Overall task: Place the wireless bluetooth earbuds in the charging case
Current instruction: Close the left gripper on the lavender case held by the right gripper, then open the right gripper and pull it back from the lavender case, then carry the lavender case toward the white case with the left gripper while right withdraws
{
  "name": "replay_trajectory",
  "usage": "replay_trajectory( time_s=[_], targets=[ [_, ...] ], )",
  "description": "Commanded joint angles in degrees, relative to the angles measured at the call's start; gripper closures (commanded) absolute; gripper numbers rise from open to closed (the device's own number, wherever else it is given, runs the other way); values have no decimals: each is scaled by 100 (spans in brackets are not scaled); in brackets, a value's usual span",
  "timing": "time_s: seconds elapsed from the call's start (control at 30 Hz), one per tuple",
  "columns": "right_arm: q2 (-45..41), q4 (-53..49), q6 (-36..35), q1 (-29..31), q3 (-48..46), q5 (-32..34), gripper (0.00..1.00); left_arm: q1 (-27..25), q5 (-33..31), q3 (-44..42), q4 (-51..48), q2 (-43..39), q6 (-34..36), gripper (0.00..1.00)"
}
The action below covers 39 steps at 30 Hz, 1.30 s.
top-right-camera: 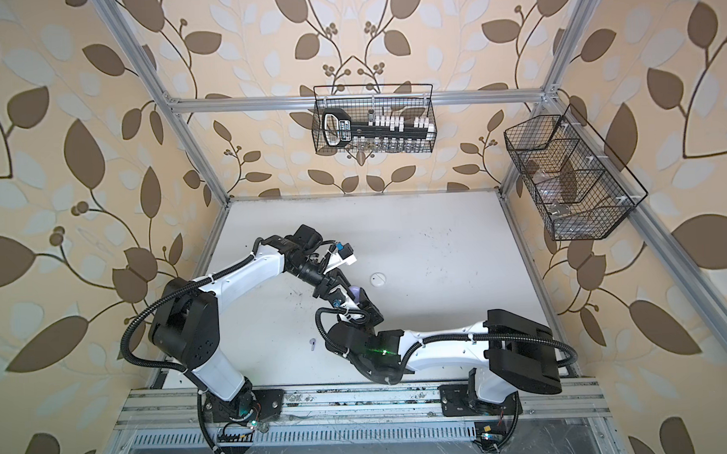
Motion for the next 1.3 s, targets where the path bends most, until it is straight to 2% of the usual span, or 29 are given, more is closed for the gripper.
replay_trajectory(
  time_s=[0.0,0.23,0.37,0.63,0.8,1.03,1.27],
  targets=[
    [131,-22,-102,-37,190,35,63,-61,324,194,-261,-3,176,77],
    [78,-63,-119,-36,176,71,61,-79,350,230,-344,58,276,93],
    [-5,-158,-24,-28,156,216,43,-77,359,141,-205,7,281,95],
    [-344,-801,694,308,1,772,21,-71,194,62,254,100,-42,93],
    [-608,-1987,1797,679,2,1211,19,-76,135,60,531,132,-232,94],
    [-1168,-4357,4599,785,-156,1332,18,-77,121,45,951,208,-524,94],
    [-1969,-4372,5275,623,-674,779,17,-79,-55,-148,1888,168,-1046,95]
  ],
)
